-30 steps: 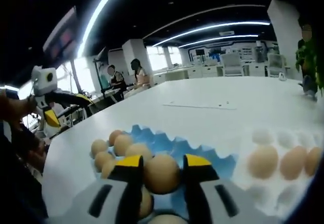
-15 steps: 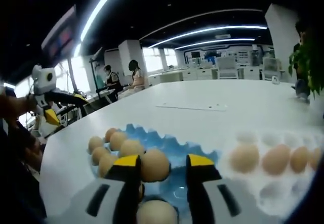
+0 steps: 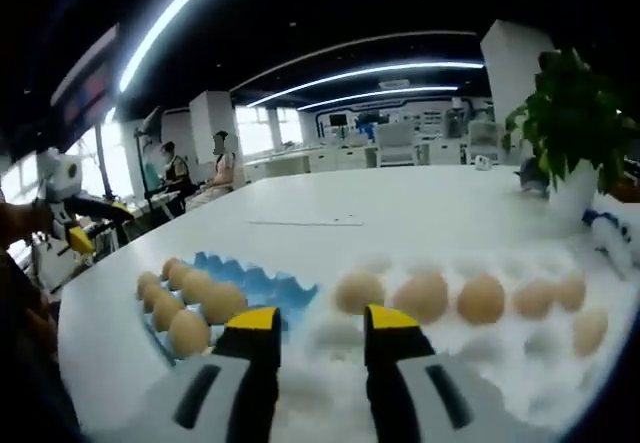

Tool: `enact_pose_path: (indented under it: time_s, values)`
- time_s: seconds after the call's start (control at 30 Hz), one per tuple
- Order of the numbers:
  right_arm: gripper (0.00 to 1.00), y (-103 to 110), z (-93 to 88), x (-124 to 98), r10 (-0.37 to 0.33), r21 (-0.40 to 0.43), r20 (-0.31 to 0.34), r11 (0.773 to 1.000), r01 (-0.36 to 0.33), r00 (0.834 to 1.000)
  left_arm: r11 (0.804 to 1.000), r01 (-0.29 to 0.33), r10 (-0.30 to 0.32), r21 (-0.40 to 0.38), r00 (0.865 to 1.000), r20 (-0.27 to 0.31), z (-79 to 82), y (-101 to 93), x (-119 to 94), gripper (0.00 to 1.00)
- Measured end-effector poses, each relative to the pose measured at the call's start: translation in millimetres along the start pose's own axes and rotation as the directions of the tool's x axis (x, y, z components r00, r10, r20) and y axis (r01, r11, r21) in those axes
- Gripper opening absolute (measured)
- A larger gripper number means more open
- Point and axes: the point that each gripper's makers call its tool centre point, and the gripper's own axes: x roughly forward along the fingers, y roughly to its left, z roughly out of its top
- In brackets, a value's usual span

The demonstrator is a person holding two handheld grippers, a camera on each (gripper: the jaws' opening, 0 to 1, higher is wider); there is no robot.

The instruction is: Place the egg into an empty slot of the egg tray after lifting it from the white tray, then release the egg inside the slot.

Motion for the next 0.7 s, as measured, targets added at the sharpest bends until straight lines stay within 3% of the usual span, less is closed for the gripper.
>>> enact_pose_path:
  time_s: [0.17,0.23,0.33,0.43,0.5,0.53,0.7]
  values:
    - [0.33,-43,4.9,-18,-0.137,-0.016,0.025,0.990,0.137,0.990,1.000,0.001,-0.001,0.001,1.000,0.000,0.3,-0.7,1,0.78]
    - [0.32,-71,8.1,-30,-0.245,-0.094,0.038,0.964,0.248,0.969,1.000,0.001,-0.001,0.001,1.000,-0.003,0.0,-0.6,1,0.78]
    - [0.32,-105,13.5,-48,-0.352,-0.062,0.072,0.932,0.356,0.933,1.000,-0.001,0.001,0.002,1.000,-0.002,0.3,0.2,1,0.78]
    - [0.35,-132,10.7,-61,-0.416,-0.068,0.066,0.905,0.420,0.907,1.000,-0.002,0.002,0.002,1.000,-0.004,-0.1,0.8,1,0.78]
    - [0.35,-139,7.8,-64,-0.430,-0.063,0.059,0.899,0.433,0.901,1.000,-0.004,0.004,0.003,1.000,-0.010,-1.4,1.3,1,0.78]
    - [0.35,-150,2.6,-68,-0.459,-0.047,0.041,0.886,0.460,0.888,1.000,-0.003,0.003,0.001,1.000,-0.009,-1.5,1.2,1,0.78]
    - [0.34,-171,-4.7,-76,-0.513,-0.012,0.031,0.858,0.513,0.858,1.000,-0.007,0.007,0.002,1.000,-0.013,-1.9,1.9,-1,0.78]
